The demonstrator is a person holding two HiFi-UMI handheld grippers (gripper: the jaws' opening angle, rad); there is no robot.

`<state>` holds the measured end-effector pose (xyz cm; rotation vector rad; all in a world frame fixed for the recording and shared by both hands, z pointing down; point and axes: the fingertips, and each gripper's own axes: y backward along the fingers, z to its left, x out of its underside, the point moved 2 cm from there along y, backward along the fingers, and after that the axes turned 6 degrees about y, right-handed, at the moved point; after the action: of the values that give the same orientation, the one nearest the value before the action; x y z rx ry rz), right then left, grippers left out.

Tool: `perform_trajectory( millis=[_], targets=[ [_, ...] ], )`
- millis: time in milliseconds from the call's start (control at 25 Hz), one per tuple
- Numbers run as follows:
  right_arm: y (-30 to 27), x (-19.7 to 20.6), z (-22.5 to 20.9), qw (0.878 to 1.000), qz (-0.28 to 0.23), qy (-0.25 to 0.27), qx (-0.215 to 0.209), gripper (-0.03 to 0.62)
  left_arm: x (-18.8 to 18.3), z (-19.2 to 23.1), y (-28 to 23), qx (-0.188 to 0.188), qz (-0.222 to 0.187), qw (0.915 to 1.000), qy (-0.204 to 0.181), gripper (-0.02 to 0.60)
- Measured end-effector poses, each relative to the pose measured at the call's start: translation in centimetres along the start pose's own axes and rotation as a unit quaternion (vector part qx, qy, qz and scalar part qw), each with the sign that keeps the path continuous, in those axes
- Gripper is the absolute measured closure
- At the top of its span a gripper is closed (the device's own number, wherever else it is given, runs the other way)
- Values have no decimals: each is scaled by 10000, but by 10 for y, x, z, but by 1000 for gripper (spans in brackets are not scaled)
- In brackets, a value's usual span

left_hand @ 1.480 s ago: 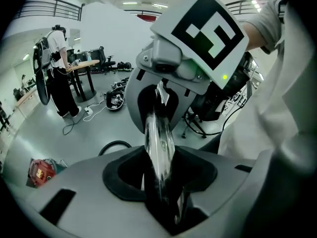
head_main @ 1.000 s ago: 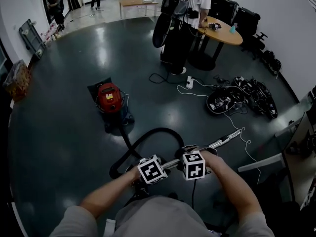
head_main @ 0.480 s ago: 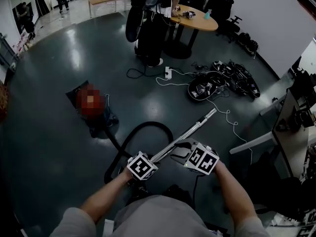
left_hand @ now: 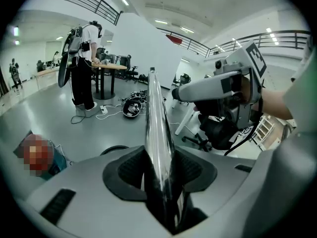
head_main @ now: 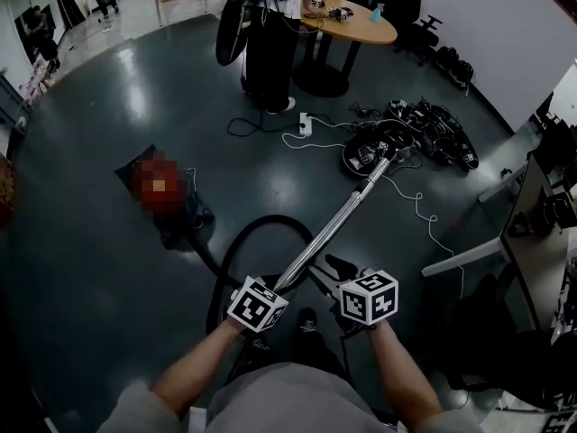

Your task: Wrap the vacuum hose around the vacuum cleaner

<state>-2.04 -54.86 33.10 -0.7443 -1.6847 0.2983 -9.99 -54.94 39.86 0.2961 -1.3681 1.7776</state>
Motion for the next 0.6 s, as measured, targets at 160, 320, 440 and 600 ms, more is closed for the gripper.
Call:
perform_trajectory(
  millis=[160,320,440,600],
  targets=[
    [-11,-5,-22,9947,-203,-981,-252,349,-15,-10,-13,-205,-126,9997,109,410],
    [-23,-7,-44,9866,-243,-1573,-362,341,-26,-10,-24,-518,-242,9978,348,410],
    [-32,-3,-55,9802,-218,-1912,-465,341,-35,-15,-33,-580,-372,9966,449,410],
    [-41,-8,-65,9748,-278,-2113,-659,341,-47,-23,-45,-660,-511,9952,511,410]
  ],
)
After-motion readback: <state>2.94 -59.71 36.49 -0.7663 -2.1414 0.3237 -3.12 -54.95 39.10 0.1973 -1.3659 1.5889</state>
